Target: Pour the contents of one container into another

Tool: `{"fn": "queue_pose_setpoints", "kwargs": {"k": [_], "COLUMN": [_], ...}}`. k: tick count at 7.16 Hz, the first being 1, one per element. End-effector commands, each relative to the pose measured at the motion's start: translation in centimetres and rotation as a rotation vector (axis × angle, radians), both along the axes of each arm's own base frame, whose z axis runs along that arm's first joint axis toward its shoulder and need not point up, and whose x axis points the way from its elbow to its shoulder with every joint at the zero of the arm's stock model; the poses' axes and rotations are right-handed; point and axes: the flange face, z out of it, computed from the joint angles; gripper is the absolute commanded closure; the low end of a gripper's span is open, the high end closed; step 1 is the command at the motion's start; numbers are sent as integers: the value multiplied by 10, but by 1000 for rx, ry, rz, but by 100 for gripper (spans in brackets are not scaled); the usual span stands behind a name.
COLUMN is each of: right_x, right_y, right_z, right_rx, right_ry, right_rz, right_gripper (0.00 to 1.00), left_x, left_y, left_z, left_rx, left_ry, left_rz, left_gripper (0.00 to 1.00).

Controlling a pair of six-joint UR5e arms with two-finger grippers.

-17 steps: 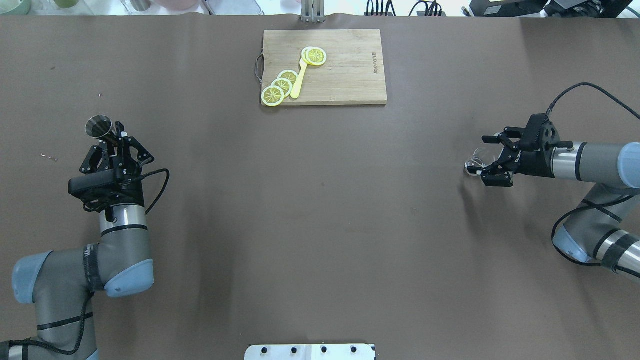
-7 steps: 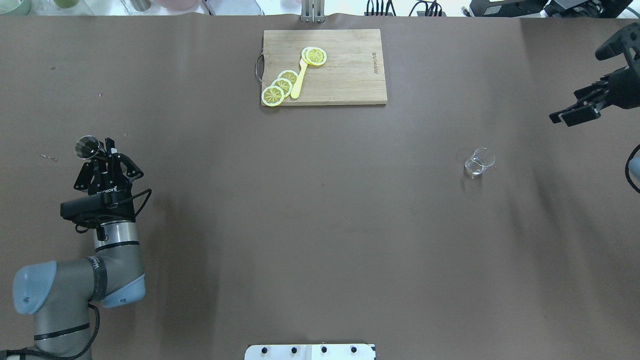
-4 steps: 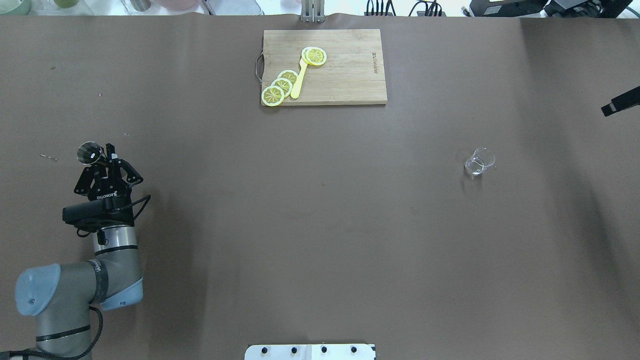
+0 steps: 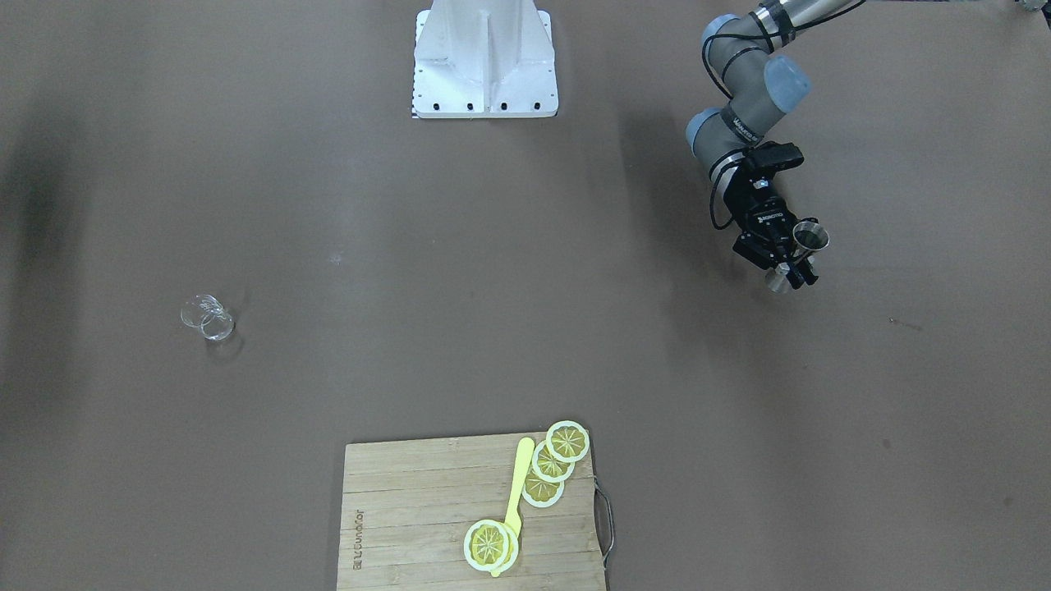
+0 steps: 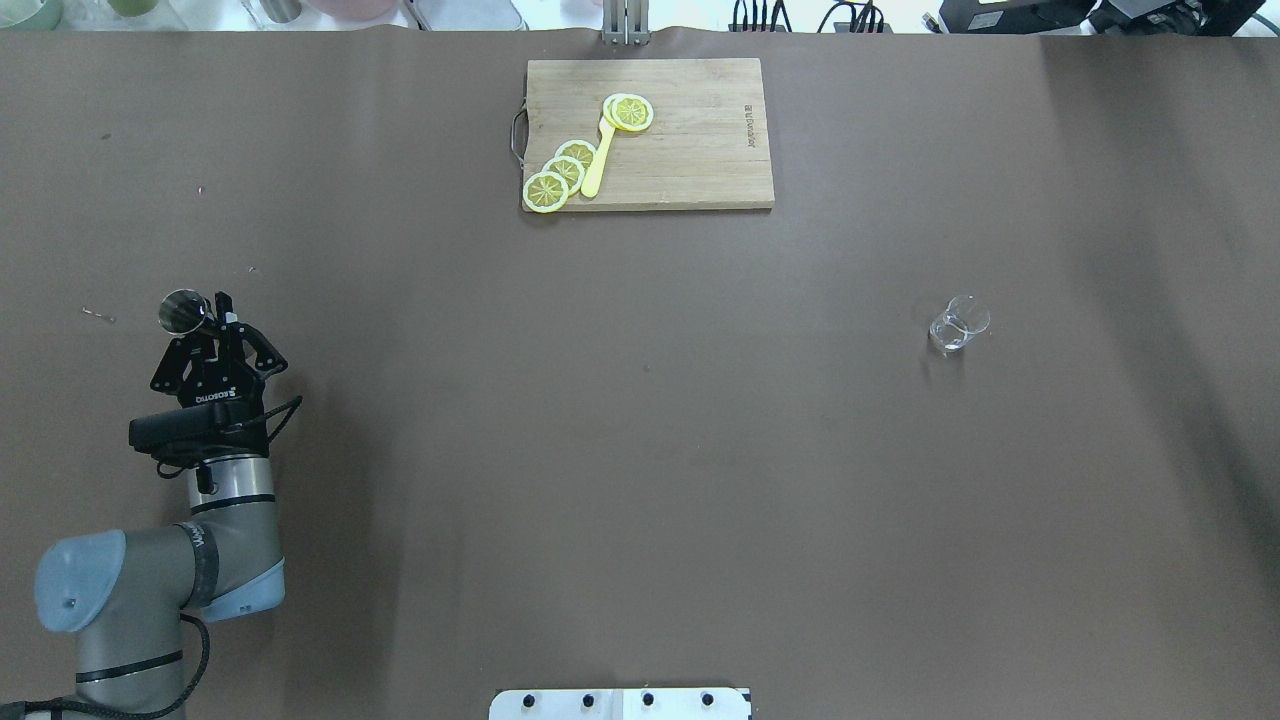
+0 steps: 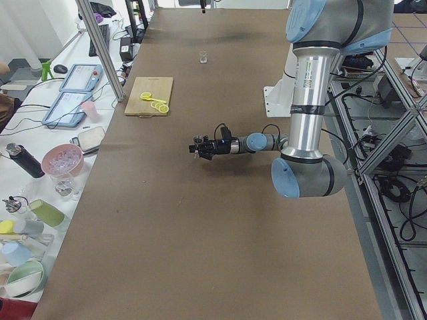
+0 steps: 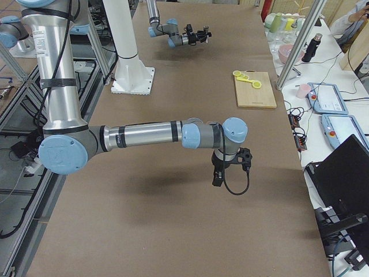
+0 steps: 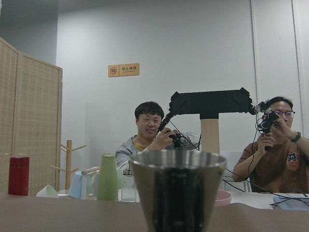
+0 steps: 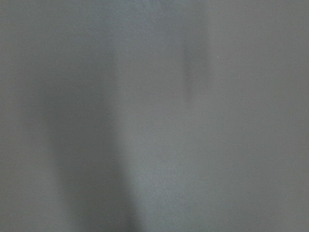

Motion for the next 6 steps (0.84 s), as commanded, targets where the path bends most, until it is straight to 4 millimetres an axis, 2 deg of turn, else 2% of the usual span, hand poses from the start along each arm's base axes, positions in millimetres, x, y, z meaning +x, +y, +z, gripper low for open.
{"fn": "queue_pose_setpoints", "kwargs": {"k": [1, 3, 4, 6], "right_x": [14, 27, 28, 39], "right_y": [18, 23, 24, 28], "right_z": [15, 19, 22, 14], "right_rx": [-45, -51, -55, -38], "right_ry": [10, 10, 15, 15], "right_rz": [23, 45, 45, 66], "right_gripper": [0, 0, 0, 0], "left_x": [-1, 16, 21, 25], "left_y": [-4, -9, -11, -22], "left_z": [1, -27, -34, -52], "left_rx": [-2, 6, 6, 11], "left_ry": [-2, 28, 26, 44], "left_rz": [-8, -9, -9, -25], "left_gripper": [100, 100, 100, 100]}}
